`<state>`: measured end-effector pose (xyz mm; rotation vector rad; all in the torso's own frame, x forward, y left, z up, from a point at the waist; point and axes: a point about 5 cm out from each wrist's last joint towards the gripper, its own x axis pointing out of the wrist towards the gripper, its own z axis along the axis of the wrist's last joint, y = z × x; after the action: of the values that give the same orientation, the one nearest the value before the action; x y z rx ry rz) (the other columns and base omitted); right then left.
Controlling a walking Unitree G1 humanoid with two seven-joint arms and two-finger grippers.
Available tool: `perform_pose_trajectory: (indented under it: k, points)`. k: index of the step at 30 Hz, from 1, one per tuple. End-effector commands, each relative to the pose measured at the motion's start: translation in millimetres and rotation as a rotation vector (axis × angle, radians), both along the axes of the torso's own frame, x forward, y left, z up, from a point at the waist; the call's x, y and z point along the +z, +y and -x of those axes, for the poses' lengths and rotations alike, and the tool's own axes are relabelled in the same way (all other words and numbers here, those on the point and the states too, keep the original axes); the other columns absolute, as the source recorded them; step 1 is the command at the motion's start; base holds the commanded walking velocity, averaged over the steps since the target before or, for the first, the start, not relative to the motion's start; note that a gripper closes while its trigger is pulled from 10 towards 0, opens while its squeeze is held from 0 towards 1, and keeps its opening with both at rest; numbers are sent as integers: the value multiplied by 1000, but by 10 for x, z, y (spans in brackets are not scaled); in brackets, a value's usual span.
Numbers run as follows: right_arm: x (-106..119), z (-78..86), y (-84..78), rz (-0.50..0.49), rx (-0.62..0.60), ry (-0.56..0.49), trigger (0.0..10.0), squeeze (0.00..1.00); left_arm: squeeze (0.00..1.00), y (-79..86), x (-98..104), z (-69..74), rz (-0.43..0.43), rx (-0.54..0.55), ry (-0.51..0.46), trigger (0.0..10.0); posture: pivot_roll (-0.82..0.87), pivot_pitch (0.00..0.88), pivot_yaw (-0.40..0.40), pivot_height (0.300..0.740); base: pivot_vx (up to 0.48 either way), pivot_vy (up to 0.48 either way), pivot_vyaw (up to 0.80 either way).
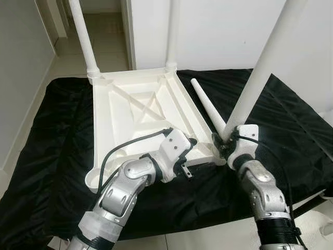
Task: Building children table
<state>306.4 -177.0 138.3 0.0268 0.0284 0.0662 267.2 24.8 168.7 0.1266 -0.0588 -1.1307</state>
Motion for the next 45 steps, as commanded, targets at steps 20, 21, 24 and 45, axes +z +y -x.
perform_pose_trajectory:
  k: [20,21,24,45]
  points:
    - [84,101,263,-161,-247,-99,10000,1000,0,7,-11,-21,1,55,12,10000,-108,13,7,740,0,0,0]
    - [84,101,263,-161,-247,-99,10000,1000,0,7,-11,-21,1,55,12,10000,-108,13,7,740,0,0,0]
    - [127,107,237,-151,-218,-118,10000,1000,0,6,-16,-16,2,56,13,10000,-106,13,2,740,0,0,0]
    - [26,62,32,45,269,-99,10000,0,0,16,5,-46,0,59,5,10000,-102,0,15,740,0,0,0]
